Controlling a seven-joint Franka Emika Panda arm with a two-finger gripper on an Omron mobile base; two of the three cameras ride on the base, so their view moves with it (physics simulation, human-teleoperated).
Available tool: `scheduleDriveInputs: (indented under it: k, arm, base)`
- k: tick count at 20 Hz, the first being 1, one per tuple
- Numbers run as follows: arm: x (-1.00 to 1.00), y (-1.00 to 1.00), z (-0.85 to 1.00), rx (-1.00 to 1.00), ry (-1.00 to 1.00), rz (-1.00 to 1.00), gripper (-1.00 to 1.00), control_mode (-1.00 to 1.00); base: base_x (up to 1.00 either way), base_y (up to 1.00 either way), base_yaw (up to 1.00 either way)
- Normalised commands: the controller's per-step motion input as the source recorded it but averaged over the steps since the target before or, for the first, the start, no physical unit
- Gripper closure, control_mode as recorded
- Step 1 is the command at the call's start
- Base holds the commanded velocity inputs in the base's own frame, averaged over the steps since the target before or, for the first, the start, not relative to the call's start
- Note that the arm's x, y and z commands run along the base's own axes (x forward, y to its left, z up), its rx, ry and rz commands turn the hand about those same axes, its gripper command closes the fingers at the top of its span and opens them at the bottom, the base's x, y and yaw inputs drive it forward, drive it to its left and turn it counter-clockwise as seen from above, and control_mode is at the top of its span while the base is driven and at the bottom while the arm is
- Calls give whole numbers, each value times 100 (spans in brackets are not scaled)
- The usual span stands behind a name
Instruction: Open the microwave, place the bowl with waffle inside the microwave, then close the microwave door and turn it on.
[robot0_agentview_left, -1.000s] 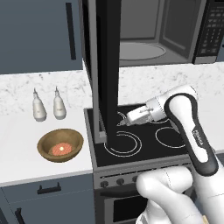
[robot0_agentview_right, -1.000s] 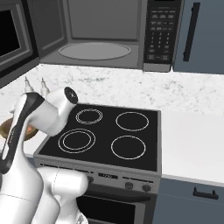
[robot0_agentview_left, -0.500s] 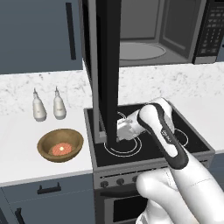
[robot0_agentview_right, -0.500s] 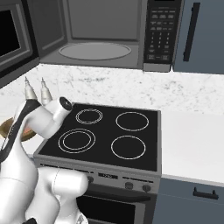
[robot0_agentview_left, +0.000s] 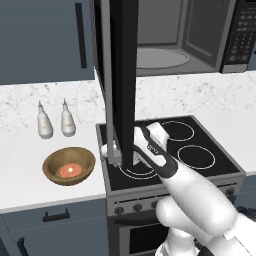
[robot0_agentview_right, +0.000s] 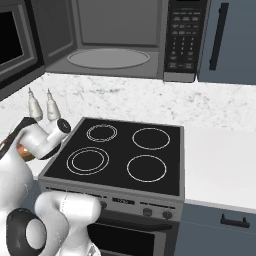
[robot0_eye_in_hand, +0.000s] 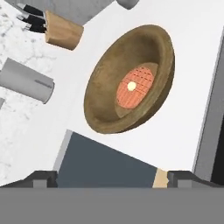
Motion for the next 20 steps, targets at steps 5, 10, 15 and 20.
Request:
scheduleDriveInputs:
  k: [5,10,15,20]
  arm:
    - [60,22,-40,0,19,-14,-100,-100]
    - [54,11,-36,0,14,-9,-100,-100]
    - [47,22,-35,0,11,-6,-100,-100]
    - [37,25,-38,0,5,-5,-100,-100]
  base:
    - [0,0,0]
    - [0,0,0]
    - [0,0,0]
    - [0,0,0]
